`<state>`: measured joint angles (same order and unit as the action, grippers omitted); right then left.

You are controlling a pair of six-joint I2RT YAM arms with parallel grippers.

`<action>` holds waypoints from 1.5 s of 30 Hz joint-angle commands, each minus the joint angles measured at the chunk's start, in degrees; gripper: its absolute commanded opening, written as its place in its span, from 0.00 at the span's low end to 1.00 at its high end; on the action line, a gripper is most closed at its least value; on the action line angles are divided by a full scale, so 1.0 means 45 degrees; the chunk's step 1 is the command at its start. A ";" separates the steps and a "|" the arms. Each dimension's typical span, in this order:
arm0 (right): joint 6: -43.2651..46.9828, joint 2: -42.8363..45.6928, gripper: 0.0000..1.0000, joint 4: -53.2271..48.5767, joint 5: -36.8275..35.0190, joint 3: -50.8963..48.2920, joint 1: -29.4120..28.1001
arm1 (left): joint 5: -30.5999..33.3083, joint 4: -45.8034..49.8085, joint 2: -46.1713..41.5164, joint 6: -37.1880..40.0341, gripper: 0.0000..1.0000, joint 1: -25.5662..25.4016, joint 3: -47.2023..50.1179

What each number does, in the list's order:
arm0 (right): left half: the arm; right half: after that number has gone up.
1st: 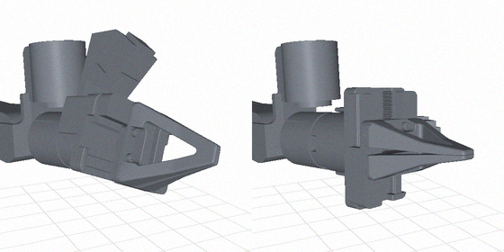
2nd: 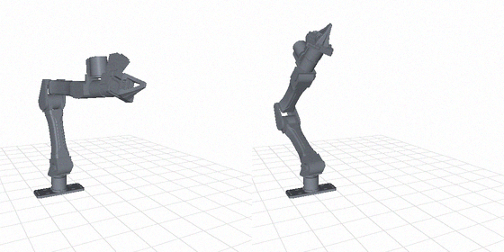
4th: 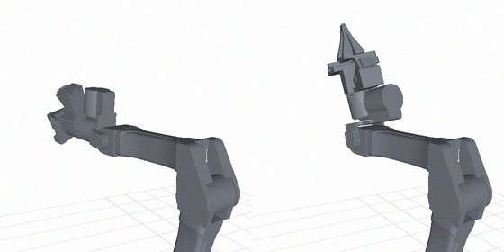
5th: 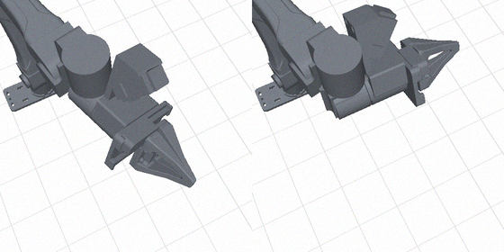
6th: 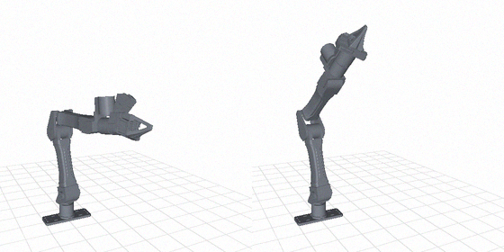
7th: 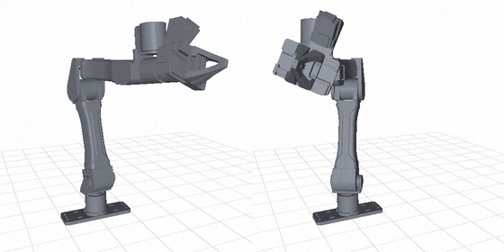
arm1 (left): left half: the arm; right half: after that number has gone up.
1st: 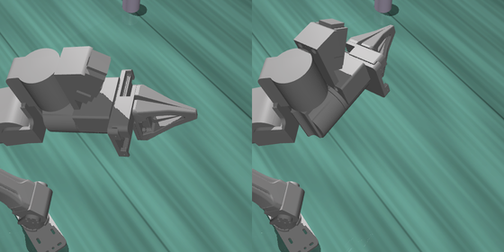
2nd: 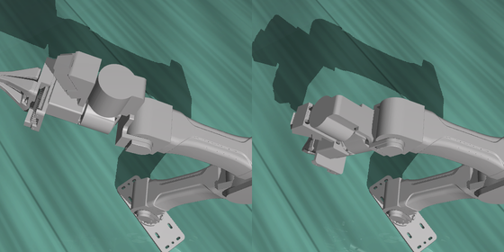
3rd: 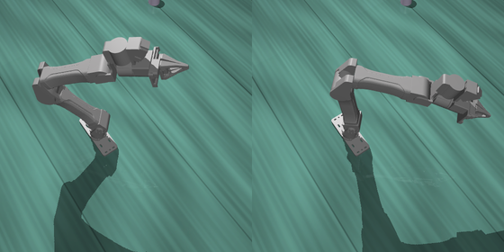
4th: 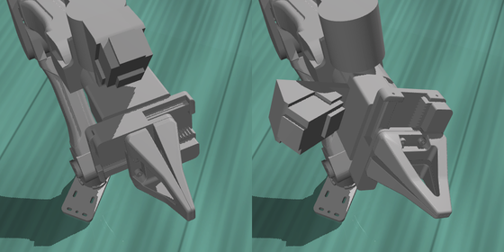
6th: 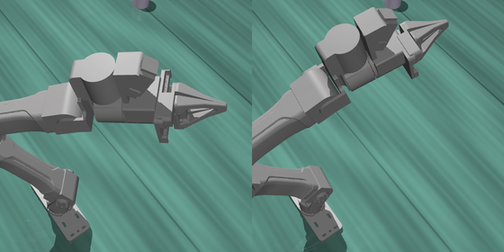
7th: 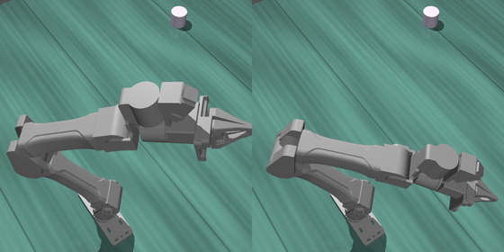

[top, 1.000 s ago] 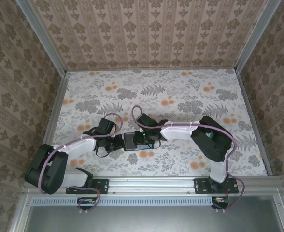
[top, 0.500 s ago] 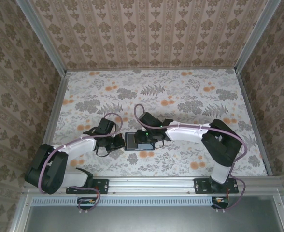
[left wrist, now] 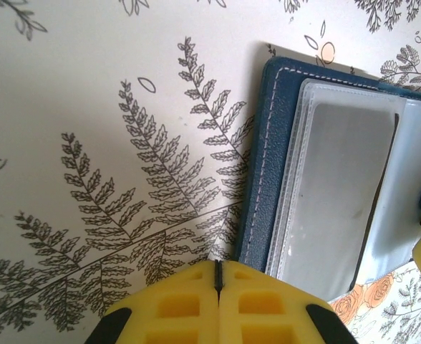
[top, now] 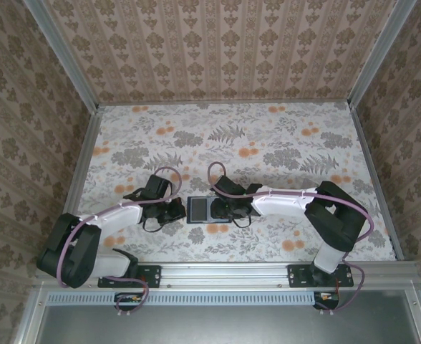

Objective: Put the credit cards into the card holder
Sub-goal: Flip over the card slot in the card holder.

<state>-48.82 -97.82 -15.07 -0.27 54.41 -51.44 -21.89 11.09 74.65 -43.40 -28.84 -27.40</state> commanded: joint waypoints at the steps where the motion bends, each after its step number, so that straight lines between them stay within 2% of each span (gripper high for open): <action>1: -0.0439 -0.0203 0.45 -0.0303 -0.0106 0.0073 -0.0090 | -0.0212 0.0020 0.0150 -0.0247 0.00 0.0022 -0.0223; 4: -0.0272 -0.0426 0.44 -0.0054 0.0104 0.0213 -0.0135 | -0.0231 -0.0218 0.0161 -0.0356 0.00 0.0022 -0.0087; 10: -0.0207 -0.1070 0.40 0.2118 0.2050 0.0391 -0.0147 | -0.0448 -0.0493 0.0290 -0.0490 0.00 0.0003 -0.0040; 16: -0.0150 -0.1610 0.34 0.2910 0.2771 0.1124 -0.0142 | -0.0417 -0.0386 0.0267 -0.0551 0.00 0.0003 -0.0155; 23: 0.0336 -0.1362 0.30 0.4293 0.3527 0.1294 -0.0075 | -0.0276 -0.0137 -0.0024 -0.0510 0.00 0.0061 -0.0222; 28: 0.0422 -0.1321 0.30 0.5446 0.4616 0.1626 -0.0019 | -0.1085 -0.0501 -0.0078 -0.0675 0.00 0.0789 -0.0213; 30: 0.0777 -0.0944 0.30 0.5132 0.4523 0.1637 -0.0009 | -0.1145 -0.0614 -0.0193 -0.0727 0.00 0.1020 -0.0170; 32: 0.1045 -0.0270 0.31 0.3910 0.3470 0.1535 0.0039 | -0.1332 -0.0447 -0.0251 -0.0626 0.00 0.1134 -0.0314; 34: 0.1092 0.0526 0.38 0.2603 0.2157 0.1177 0.0226 | -0.1329 -0.0221 -0.0356 -0.0477 0.00 0.1145 -0.0454; 36: 0.1001 0.1080 0.41 0.1896 0.1557 0.0600 0.0564 | -0.1165 -0.0191 -0.0417 -0.0382 0.01 0.1136 -0.0435; 41: 0.0217 0.1582 0.42 0.1851 0.1770 -0.1215 0.1141 | -0.1068 -0.0138 -0.0281 -0.0307 0.02 0.1121 -0.0487; 45: 0.0018 0.1460 0.44 0.1879 0.2075 -0.1658 0.1169 | -0.1052 -0.0092 -0.0071 -0.0186 0.02 0.1116 -0.0552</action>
<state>-47.11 -90.72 -4.19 9.19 48.29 -45.89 -26.17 9.65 74.04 -45.43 -23.90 -28.40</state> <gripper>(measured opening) 0.437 0.046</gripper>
